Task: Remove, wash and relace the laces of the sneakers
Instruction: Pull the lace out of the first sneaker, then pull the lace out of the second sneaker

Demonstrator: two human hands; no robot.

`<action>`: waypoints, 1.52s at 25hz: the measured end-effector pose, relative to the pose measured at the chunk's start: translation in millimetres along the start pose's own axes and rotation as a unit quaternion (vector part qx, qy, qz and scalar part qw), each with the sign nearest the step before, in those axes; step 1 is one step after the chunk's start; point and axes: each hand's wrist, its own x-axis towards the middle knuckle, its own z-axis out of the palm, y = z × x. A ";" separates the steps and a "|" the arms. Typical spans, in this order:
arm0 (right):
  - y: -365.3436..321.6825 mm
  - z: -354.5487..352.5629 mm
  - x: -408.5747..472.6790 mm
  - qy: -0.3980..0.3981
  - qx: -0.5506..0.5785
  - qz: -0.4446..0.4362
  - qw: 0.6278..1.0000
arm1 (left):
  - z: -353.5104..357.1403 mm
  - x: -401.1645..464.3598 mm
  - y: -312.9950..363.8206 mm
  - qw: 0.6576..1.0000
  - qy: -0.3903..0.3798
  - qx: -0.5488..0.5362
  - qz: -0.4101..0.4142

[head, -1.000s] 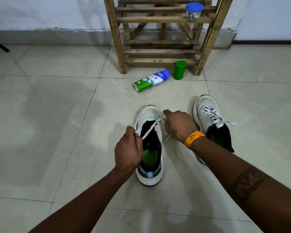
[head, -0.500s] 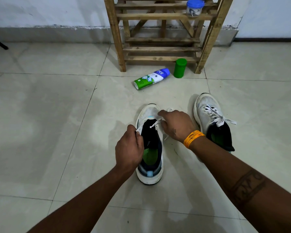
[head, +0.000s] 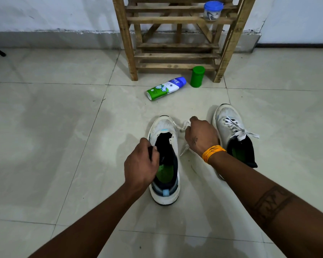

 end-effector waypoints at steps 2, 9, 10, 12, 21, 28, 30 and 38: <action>-0.9 -6.8 -3.7 0.017 0.032 -0.020 0.999 | -7.5 4.9 8.0 1.000 0.015 -0.007 0.014; 22.4 -75.8 -21.3 0.045 0.164 -0.014 0.985 | -15.1 57.0 76.7 0.993 -0.025 -0.073 0.092; 30.1 -86.6 -26.0 0.033 0.177 0.006 0.984 | -12.8 61.8 87.1 0.991 -0.041 -0.073 0.106; 38.9 -97.0 -37.0 -0.020 0.213 0.023 0.977 | -5.9 69.5 102.9 0.986 -0.072 -0.073 0.129; 23.2 8.2 -4.7 -0.226 -0.050 0.048 0.972 | 31.3 101.1 108.8 0.973 -0.189 0.013 0.132; 36.6 17.5 11.8 -0.180 0.059 0.014 0.982 | 31.2 118.6 93.4 0.975 -0.185 -0.030 0.118; 33.9 -12.4 13.2 -0.179 0.113 -0.023 0.977 | 26.7 128.8 99.6 0.973 -0.195 -0.084 0.091; 34.0 -193.0 -0.9 -0.117 0.379 -0.037 0.917 | -31.3 150.1 196.9 0.748 -0.525 -0.389 0.115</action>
